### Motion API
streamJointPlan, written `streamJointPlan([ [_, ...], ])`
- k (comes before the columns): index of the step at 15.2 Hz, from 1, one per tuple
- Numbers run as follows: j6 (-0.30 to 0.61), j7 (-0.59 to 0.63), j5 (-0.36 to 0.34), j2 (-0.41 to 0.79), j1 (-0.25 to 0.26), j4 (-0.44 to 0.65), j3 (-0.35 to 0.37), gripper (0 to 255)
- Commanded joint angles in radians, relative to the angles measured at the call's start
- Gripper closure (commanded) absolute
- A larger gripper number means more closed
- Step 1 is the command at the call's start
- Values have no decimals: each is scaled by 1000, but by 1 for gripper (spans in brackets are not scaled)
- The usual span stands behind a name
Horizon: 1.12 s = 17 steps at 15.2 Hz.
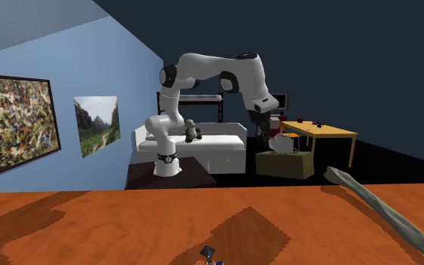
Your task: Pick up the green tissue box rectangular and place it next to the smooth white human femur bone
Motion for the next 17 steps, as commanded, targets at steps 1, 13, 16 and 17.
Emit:
streamJointPlan([
  [1, 24, -9, 3, 3, 1, -22, 1, 255],
  [13, 153, -67, 27, 41, 5, -123, 7, 255],
  [16, 183, -81, 35, 55, 5, -143, 10, 255],
  [17, 196, -87, 38, 61, 5, -150, 11, 255],
])
